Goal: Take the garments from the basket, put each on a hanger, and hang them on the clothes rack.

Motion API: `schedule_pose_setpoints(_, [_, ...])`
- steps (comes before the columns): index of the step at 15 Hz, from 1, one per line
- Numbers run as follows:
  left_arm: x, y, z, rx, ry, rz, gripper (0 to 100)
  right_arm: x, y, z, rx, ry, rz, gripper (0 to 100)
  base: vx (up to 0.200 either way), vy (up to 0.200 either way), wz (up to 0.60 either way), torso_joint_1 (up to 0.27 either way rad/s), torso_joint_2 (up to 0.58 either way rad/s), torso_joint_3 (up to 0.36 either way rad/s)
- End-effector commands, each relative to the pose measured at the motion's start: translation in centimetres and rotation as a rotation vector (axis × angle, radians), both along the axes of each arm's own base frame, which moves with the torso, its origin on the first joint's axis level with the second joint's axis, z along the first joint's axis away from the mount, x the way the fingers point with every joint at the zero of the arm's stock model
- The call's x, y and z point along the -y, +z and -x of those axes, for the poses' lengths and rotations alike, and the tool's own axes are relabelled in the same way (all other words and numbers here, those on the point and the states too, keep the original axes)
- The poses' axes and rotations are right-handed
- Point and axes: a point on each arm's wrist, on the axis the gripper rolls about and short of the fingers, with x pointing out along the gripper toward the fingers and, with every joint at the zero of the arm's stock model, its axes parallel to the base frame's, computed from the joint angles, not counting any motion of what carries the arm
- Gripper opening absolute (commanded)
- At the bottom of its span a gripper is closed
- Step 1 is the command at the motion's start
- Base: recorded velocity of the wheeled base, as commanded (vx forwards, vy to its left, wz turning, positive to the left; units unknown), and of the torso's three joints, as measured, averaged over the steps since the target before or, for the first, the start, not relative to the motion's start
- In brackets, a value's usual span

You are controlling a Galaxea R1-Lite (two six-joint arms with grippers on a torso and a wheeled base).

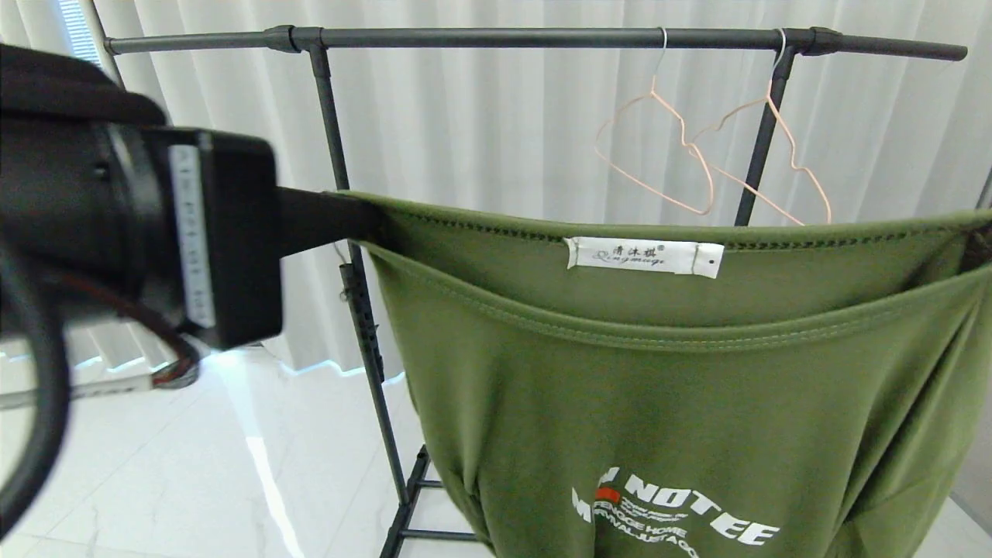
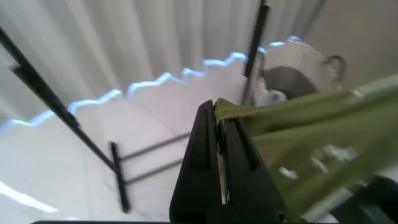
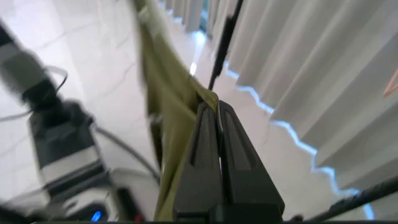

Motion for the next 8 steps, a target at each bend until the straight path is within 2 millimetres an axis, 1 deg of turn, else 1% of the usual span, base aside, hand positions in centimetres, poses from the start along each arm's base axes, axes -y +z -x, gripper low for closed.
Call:
schedule_pose_setpoints(1, [-2.4,1.1,3.1,-0.034,-0.076,0.098,0,-2.5,-0.2,-2.9,0.002,-0.014,0.0,0,0.0,0.0,0.0,0.0,0.0,0.0])
schedule_pose_setpoints(3, [-3.1,1.7,5.0,-0.089,-0.161,0.176,0,-4.1,0.3,-4.7,0.05,-0.012,-0.045,0,0.0,0.0,0.0,0.0,0.0,0.0])
schedule_pose_setpoints(5, [-3.4,1.6,6.4,-0.111,-0.251,0.203,0,-5.1,0.8,-5.8,0.078,-0.011,-0.071,0,0.0,0.0,0.0,0.0,0.0,0.0])
schedule_pose_setpoints(8, [-3.5,1.0,6.5,-0.115,-0.258,0.18,0,-5.3,1.2,-6.0,0.084,-0.012,-0.076,0,0.0,0.0,0.0,0.0,0.0,0.0])
